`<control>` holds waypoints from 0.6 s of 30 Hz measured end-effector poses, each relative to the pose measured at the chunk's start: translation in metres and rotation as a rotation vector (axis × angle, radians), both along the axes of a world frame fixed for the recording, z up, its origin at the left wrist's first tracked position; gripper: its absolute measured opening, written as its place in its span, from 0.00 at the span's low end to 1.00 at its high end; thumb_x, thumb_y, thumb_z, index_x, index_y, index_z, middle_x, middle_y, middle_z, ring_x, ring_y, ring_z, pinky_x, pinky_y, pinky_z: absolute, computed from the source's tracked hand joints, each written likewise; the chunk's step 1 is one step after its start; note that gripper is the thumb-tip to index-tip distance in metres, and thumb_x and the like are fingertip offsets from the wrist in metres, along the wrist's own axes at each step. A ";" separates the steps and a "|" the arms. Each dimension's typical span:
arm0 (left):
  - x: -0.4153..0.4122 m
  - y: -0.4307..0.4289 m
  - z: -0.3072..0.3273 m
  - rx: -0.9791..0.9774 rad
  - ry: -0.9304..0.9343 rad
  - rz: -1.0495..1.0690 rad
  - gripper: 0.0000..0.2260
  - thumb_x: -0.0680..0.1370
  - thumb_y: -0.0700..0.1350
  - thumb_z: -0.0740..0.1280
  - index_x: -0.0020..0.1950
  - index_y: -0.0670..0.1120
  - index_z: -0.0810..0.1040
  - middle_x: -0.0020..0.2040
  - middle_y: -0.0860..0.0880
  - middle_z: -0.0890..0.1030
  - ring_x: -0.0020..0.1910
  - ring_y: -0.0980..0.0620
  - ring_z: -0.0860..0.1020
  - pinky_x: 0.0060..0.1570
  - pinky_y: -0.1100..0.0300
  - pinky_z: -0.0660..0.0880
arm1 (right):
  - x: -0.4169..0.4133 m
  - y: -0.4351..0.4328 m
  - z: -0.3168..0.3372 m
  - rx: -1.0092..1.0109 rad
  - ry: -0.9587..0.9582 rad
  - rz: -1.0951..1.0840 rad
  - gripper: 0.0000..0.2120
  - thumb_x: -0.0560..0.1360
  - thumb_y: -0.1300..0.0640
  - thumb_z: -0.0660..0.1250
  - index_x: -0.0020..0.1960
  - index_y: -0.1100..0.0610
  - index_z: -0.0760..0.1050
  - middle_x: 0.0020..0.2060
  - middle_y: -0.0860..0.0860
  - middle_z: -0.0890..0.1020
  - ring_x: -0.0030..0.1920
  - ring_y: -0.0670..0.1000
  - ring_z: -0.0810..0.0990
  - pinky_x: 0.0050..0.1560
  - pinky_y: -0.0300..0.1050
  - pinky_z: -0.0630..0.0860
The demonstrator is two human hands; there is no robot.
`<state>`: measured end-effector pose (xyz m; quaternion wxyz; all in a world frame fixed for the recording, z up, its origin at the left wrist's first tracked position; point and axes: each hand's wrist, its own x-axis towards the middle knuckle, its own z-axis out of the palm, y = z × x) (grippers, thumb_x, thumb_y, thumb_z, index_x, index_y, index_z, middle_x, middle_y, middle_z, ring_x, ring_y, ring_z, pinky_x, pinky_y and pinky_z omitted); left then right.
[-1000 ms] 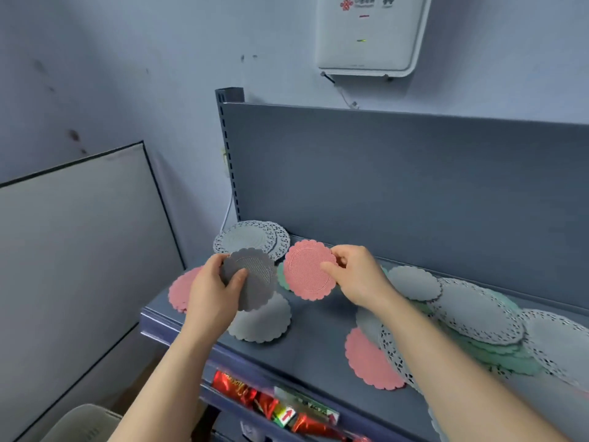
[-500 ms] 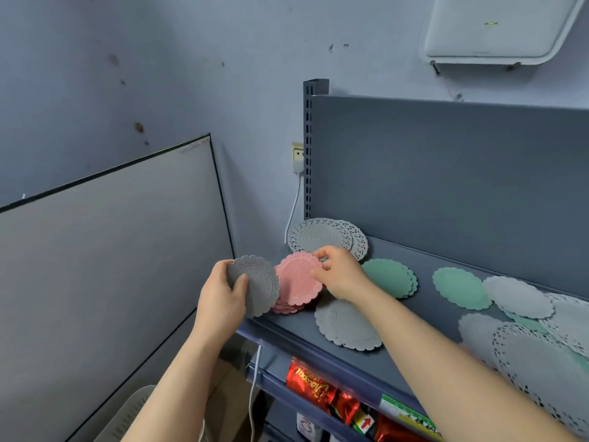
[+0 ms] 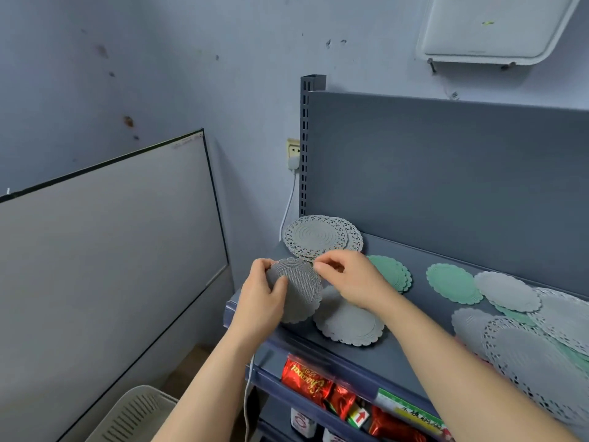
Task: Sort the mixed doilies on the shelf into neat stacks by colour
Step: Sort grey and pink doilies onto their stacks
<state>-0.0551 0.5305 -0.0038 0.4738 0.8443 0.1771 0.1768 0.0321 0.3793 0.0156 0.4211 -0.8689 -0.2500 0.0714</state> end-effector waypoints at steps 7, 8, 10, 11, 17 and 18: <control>0.017 -0.037 -0.013 0.171 -0.059 -0.158 0.14 0.73 0.46 0.72 0.57 0.47 0.76 0.47 0.56 0.77 0.47 0.56 0.75 0.43 0.72 0.67 | -0.004 -0.057 -0.010 -0.009 0.144 -0.131 0.09 0.70 0.60 0.72 0.45 0.49 0.75 0.32 0.49 0.79 0.31 0.47 0.75 0.40 0.46 0.75; 0.017 -0.040 -0.015 0.215 -0.040 -0.181 0.16 0.73 0.46 0.72 0.59 0.47 0.76 0.51 0.54 0.79 0.49 0.54 0.76 0.46 0.69 0.68 | -0.005 -0.061 -0.014 -0.030 0.152 -0.148 0.09 0.70 0.60 0.72 0.46 0.50 0.75 0.31 0.49 0.80 0.30 0.47 0.75 0.38 0.46 0.75; 0.019 -0.043 -0.020 0.327 -0.006 -0.200 0.19 0.73 0.47 0.71 0.64 0.48 0.74 0.55 0.51 0.79 0.52 0.52 0.76 0.49 0.65 0.69 | -0.008 -0.064 -0.023 -0.068 0.146 -0.182 0.08 0.70 0.59 0.71 0.48 0.52 0.75 0.32 0.49 0.80 0.29 0.47 0.75 0.33 0.45 0.74; 0.020 -0.045 -0.022 0.379 0.003 -0.209 0.20 0.73 0.47 0.71 0.64 0.48 0.74 0.56 0.51 0.79 0.53 0.52 0.76 0.49 0.63 0.69 | -0.010 -0.065 -0.027 -0.079 0.137 -0.199 0.08 0.70 0.59 0.71 0.49 0.53 0.76 0.33 0.48 0.79 0.29 0.47 0.74 0.31 0.43 0.73; 0.024 -0.045 -0.029 0.580 0.027 -0.224 0.21 0.73 0.49 0.71 0.65 0.47 0.75 0.61 0.48 0.77 0.57 0.45 0.71 0.57 0.57 0.65 | -0.015 -0.065 -0.032 -0.238 -0.045 -0.204 0.12 0.72 0.56 0.69 0.56 0.55 0.78 0.44 0.49 0.77 0.40 0.47 0.74 0.43 0.40 0.73; 0.025 -0.045 -0.028 0.597 0.016 -0.225 0.21 0.73 0.48 0.71 0.65 0.46 0.76 0.61 0.48 0.77 0.57 0.45 0.71 0.57 0.58 0.65 | -0.016 -0.068 -0.031 -0.273 -0.078 -0.204 0.13 0.73 0.55 0.69 0.57 0.55 0.77 0.48 0.50 0.76 0.44 0.49 0.75 0.48 0.42 0.73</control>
